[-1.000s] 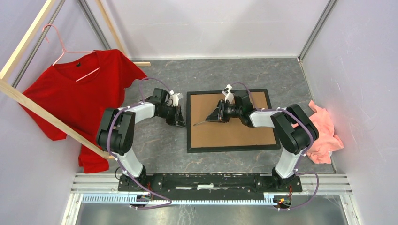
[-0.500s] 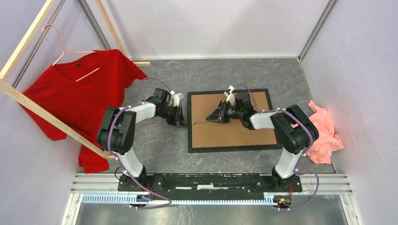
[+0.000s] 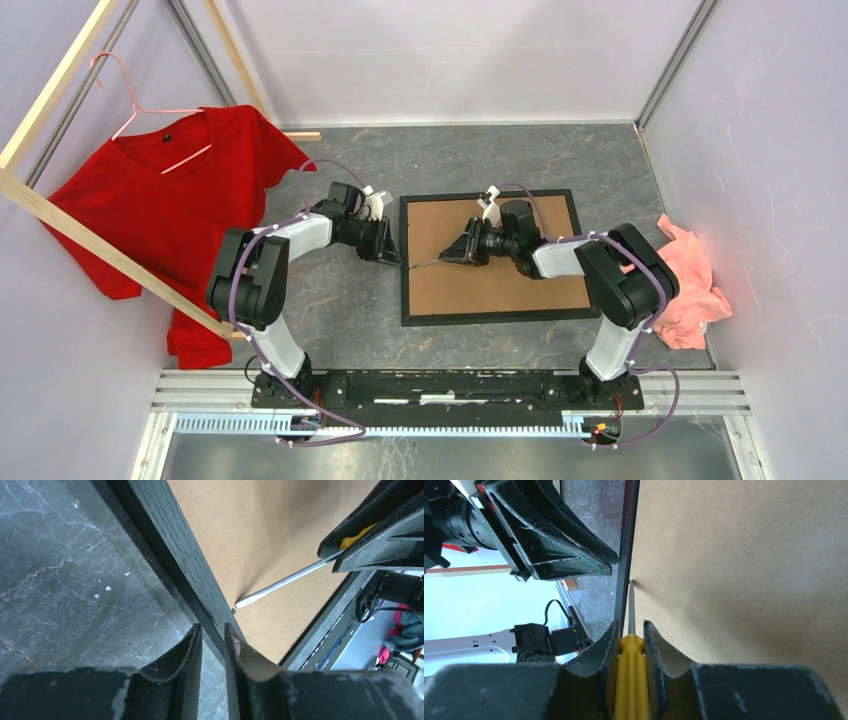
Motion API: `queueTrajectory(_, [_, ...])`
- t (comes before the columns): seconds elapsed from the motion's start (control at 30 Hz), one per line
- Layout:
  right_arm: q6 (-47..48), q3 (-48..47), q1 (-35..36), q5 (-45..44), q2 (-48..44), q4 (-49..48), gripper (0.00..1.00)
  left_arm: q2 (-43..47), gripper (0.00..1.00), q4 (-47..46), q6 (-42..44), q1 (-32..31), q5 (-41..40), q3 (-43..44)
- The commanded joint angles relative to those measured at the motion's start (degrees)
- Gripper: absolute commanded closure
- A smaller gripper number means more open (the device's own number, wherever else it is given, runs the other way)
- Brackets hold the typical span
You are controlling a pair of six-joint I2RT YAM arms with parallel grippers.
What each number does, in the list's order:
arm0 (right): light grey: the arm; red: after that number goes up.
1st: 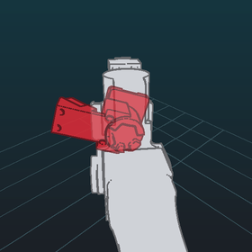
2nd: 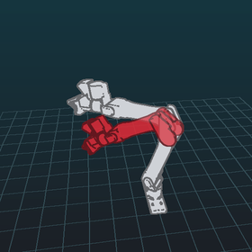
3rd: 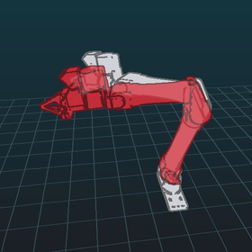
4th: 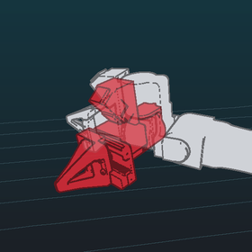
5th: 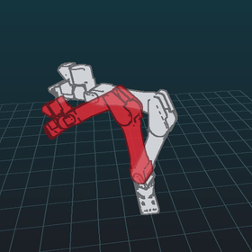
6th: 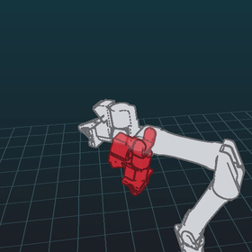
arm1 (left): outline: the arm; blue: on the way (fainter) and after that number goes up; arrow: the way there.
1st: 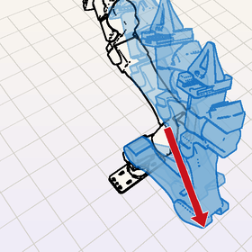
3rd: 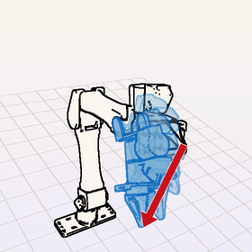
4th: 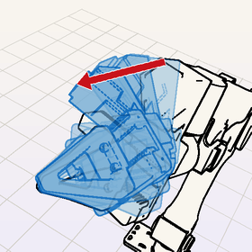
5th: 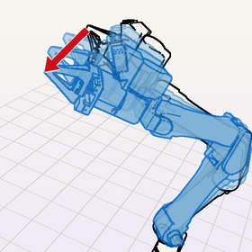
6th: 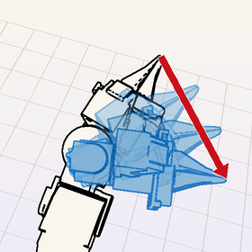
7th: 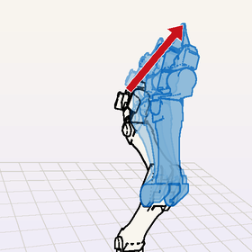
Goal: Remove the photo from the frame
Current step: Release the photo frame item from the photo frame.
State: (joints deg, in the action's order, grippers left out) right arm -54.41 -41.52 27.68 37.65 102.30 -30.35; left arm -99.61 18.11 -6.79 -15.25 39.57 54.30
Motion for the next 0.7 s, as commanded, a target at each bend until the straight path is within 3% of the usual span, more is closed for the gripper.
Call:
queueTrajectory(0.0, [0.37,-0.08,0.69,0.14,1.15,-0.10,1.00,0.20,0.70,-1.82,-1.89,-0.22,1.08,2.53])
queueTrajectory(0.67, [2.67,-2.24,1.05,-1.72,6.24,3.86,1.00,-3.46,0.65,-3.12,-4.00,-2.42,0.16,2.22])
